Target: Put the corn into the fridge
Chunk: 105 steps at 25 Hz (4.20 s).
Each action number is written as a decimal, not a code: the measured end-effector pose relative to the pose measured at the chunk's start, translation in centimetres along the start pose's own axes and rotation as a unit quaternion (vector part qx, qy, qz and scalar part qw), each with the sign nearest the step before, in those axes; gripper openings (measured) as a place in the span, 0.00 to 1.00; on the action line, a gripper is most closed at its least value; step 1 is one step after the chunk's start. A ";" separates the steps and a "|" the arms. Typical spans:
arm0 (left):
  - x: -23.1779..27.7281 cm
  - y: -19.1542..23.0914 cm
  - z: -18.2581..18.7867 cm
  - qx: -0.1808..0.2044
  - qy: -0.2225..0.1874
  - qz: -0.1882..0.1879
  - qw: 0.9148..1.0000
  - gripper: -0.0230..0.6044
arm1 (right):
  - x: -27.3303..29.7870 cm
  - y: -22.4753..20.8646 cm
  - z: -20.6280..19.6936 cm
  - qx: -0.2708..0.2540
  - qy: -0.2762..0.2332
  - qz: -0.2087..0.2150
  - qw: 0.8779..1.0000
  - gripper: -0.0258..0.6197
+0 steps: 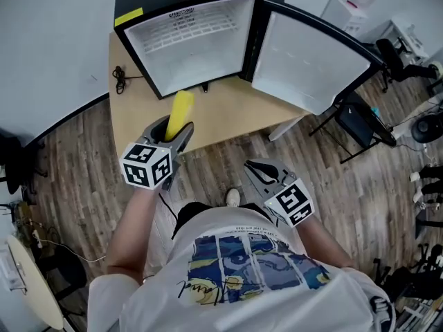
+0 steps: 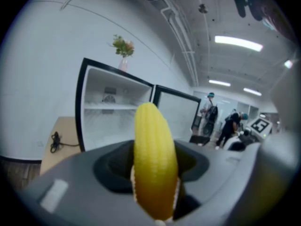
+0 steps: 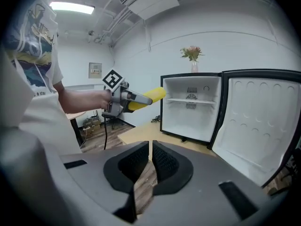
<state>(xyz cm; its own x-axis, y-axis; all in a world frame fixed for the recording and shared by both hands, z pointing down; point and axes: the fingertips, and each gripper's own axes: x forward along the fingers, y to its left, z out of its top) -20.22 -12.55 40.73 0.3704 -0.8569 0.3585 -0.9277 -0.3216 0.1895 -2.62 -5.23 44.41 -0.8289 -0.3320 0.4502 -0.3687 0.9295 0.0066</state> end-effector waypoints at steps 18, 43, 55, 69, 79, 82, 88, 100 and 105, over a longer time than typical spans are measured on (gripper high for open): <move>19.1 10.9 12.9 0.095 0.016 0.049 0.994 0.40 | 2.5 -12.4 -0.1 0.053 -0.004 -0.057 0.997 0.06; 29.9 16.1 15.5 0.388 0.119 0.122 0.906 0.40 | 2.6 -16.6 -1.2 0.095 -0.001 -0.120 0.988 0.06; 31.2 17.1 16.2 0.426 0.145 0.124 0.884 0.41 | 1.7 -16.6 -1.8 0.103 0.001 -0.131 0.986 0.06; 31.0 16.7 16.3 0.440 0.150 0.116 0.878 0.44 | 0.2 -16.8 -2.5 0.107 -0.003 -0.146 0.983 0.06; 31.0 16.9 16.2 0.435 0.155 0.123 0.878 0.45 | -0.4 -16.3 -3.2 0.111 -0.003 -0.148 0.983 0.06; 30.8 16.7 16.2 0.436 0.154 0.124 0.878 0.45 | -0.7 -16.2 -3.3 0.113 -0.003 -0.150 0.982 0.06; 30.2 16.3 16.3 0.434 0.151 0.128 0.879 0.44 | -1.2 -15.7 -3.4 0.109 -0.005 -0.152 0.982 0.06; 27.8 14.2 16.0 0.440 0.145 0.130 0.877 0.44 | -2.3 -14.0 -3.3 0.101 -0.011 -0.146 0.984 0.06; 26.3 12.7 15.5 0.441 0.143 0.128 0.877 0.44 | -3.0 -12.9 -3.6 0.100 -0.013 -0.138 0.985 0.06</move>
<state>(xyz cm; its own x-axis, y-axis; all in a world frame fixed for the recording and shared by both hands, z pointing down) -23.00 -45.43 38.44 0.0243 -0.8514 0.5240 -0.6108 -0.4276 -0.6664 6.16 -15.64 46.21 -0.6949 -0.5745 0.4326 -0.6555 0.7534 -0.0524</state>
